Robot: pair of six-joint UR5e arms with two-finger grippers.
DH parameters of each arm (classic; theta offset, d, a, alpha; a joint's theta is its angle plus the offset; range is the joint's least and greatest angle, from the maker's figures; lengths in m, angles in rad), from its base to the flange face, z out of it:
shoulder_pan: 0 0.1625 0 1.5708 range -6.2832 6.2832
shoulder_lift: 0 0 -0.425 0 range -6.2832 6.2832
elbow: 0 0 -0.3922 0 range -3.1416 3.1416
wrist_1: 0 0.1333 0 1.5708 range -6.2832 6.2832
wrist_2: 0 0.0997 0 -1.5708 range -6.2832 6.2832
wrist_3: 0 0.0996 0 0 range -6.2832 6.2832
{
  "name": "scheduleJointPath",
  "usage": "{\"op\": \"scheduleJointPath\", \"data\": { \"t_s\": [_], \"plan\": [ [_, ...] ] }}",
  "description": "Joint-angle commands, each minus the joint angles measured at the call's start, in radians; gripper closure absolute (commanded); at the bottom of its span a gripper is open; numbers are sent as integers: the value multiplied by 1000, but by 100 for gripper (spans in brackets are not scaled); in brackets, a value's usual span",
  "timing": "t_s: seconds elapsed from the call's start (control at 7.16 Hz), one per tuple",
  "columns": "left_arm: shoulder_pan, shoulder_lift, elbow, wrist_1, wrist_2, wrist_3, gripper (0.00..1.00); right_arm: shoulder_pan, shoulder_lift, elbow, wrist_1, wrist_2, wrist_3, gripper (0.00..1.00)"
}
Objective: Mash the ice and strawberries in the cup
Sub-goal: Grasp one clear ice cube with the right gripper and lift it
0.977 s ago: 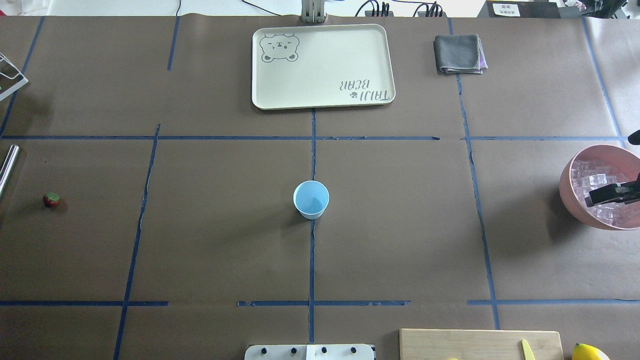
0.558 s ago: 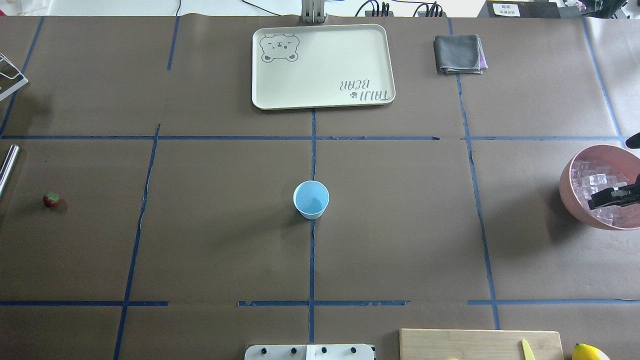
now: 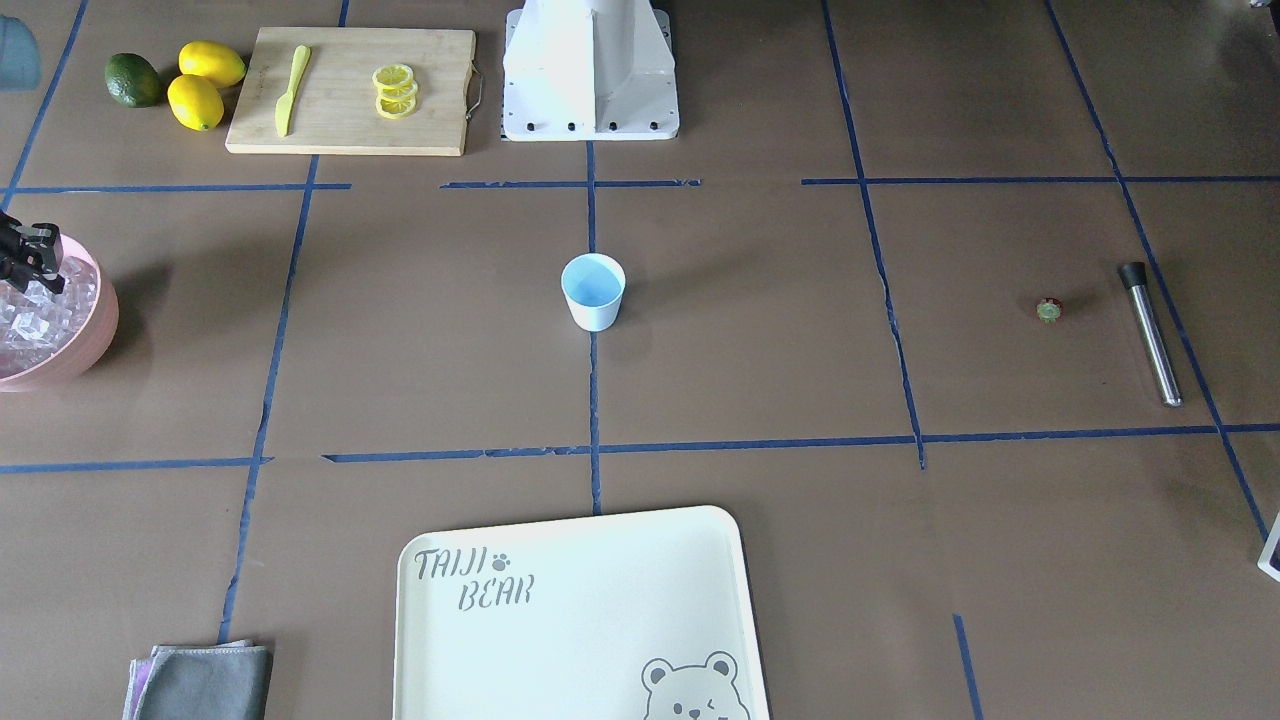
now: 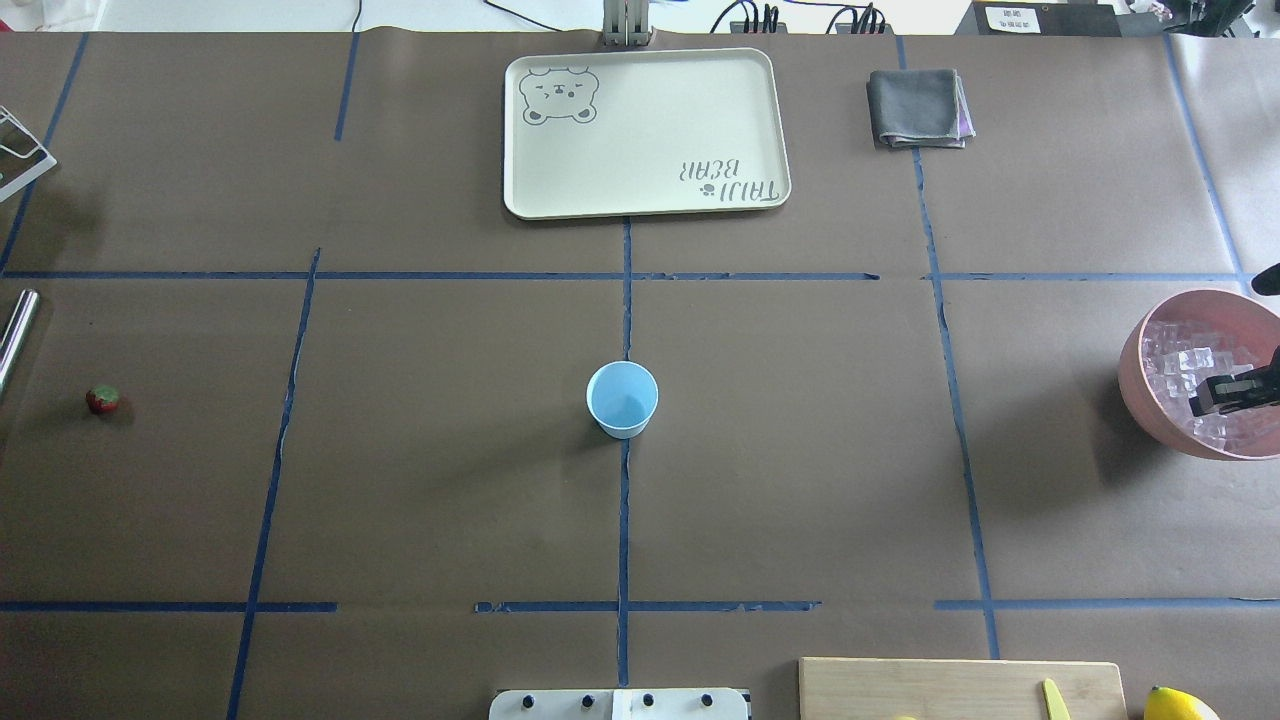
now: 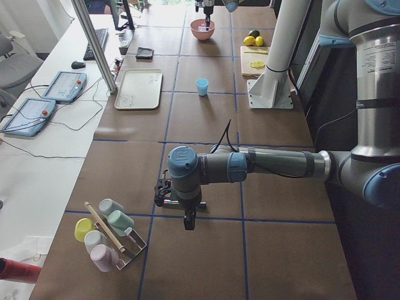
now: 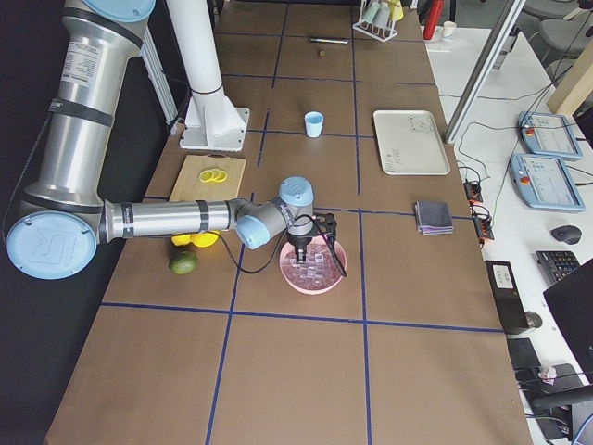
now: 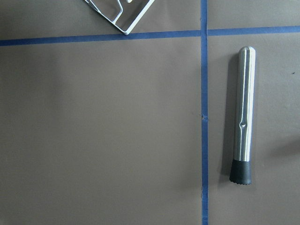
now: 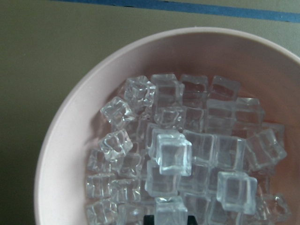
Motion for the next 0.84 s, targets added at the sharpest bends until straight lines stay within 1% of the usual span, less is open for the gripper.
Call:
{"op": "scheduleJointPath", "data": {
  "t_s": [0.0,0.14,0.28,0.42,0.56,0.7],
  "plan": [
    [3,0,0,-1,0,0,0,20,-2,90,-12,18,-5,83],
    [3,0,0,-1,0,0,0,54,1,166,-32,44,-4,89],
    [3,0,0,-1,0,0,0,78,24,261,-146,67,-4,89],
    [3,0,-2,-1,0,0,0,79,134,311,-303,66,-1,89],
    [4,0,-9,-1,2,0,0,51,279,313,-457,58,10,93],
    [4,0,-14,-1,0,0,0,1,406,313,-577,38,68,98]
  ]
}}
